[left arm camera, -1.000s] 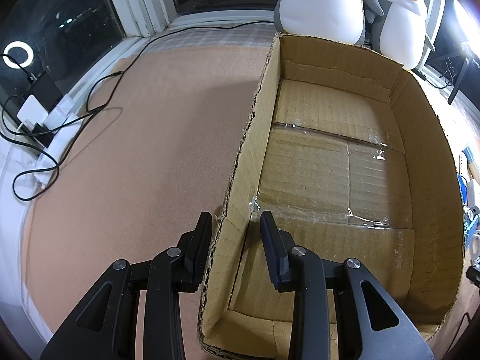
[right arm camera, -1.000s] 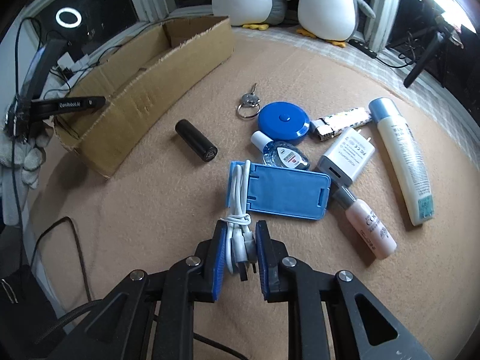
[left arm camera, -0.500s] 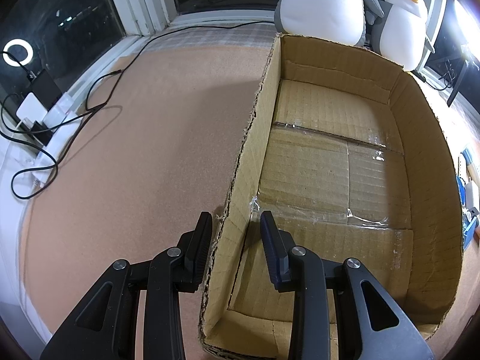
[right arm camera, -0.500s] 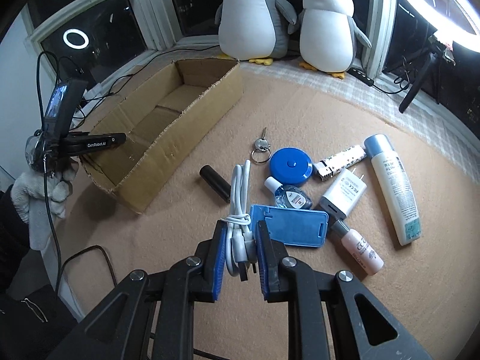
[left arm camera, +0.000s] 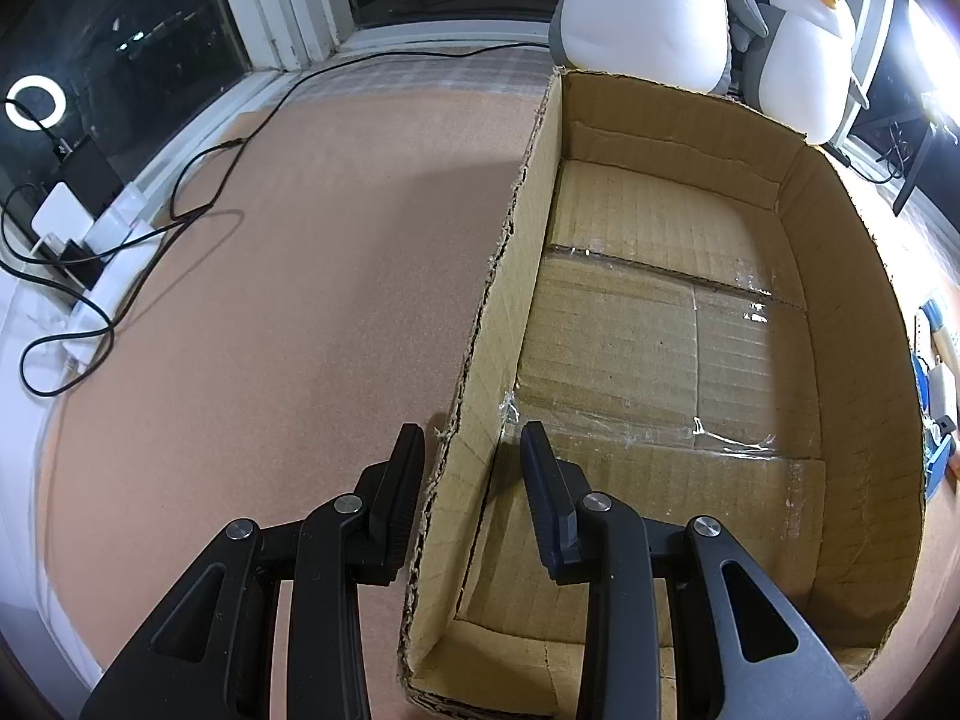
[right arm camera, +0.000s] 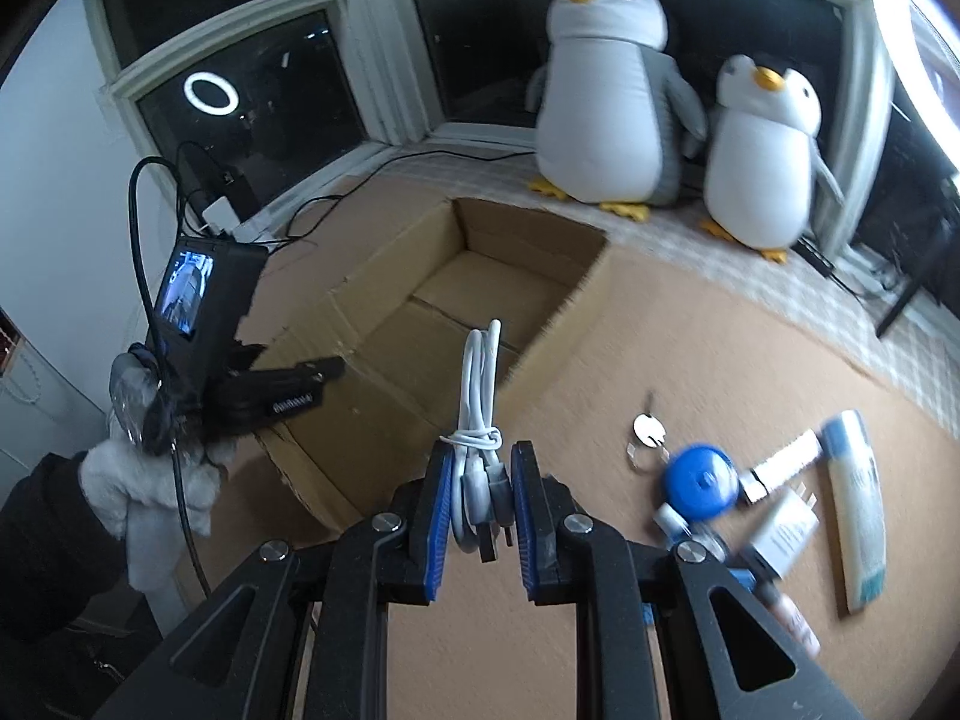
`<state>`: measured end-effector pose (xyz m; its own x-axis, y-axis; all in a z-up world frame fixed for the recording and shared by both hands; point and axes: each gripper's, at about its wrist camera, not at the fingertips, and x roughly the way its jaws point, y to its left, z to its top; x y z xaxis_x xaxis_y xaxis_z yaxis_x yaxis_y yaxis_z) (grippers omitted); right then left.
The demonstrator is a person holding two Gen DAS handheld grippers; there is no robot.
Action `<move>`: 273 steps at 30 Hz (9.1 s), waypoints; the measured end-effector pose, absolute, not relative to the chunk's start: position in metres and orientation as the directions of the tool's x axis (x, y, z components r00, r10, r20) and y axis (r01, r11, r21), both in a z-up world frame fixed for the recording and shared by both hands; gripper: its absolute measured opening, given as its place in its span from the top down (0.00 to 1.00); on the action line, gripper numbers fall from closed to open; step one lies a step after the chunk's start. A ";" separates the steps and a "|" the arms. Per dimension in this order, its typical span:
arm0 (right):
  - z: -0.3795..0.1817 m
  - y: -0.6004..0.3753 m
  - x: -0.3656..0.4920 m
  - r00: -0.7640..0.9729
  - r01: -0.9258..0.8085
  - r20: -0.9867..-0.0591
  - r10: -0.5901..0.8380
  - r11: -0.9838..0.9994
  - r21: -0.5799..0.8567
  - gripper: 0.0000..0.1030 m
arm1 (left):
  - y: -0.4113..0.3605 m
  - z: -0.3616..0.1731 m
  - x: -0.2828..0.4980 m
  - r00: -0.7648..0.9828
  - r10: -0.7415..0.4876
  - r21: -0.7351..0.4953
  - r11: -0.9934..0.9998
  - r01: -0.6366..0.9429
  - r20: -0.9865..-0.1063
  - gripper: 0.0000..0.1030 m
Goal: Organize rigid objects
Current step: 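Carry the white cable with the right gripper into the box and release, then grasp the pink small bottle with the right gripper, then carry the pink bottle with the right gripper into the box and release, then grasp the large white-and-blue lotion bottle with the right gripper, then carry the lotion bottle with the right gripper into the box and release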
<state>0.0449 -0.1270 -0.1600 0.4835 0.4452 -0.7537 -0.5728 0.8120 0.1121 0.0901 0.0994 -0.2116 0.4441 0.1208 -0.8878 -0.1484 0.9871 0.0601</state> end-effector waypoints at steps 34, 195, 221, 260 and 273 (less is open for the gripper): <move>-0.198 -0.056 0.061 0.388 -0.648 -0.817 0.426 0.757 0.088 0.66 | 0.108 -0.214 0.089 0.450 0.052 -0.010 0.991 -0.135 -0.891 0.69; -0.223 -0.352 0.136 0.536 -0.212 -0.837 0.112 0.977 -0.006 0.41 | 0.093 -0.210 0.074 0.407 0.103 0.073 0.993 -0.088 -0.908 0.70; -0.243 -0.348 0.160 0.475 -0.249 -0.871 0.121 0.969 -0.001 0.52 | 0.093 -0.210 0.075 0.407 0.103 0.073 0.993 -0.089 -0.908 0.70; -0.147 -0.186 0.128 0.531 -0.458 -0.770 0.354 0.885 0.091 0.56 | 0.096 -0.211 0.075 0.412 0.086 0.051 0.994 -0.094 -0.907 0.70; -0.165 -0.090 0.147 0.463 -0.517 -0.800 0.381 0.849 0.105 0.56 | 0.097 -0.212 0.075 0.417 0.071 0.033 0.995 -0.098 -0.906 0.70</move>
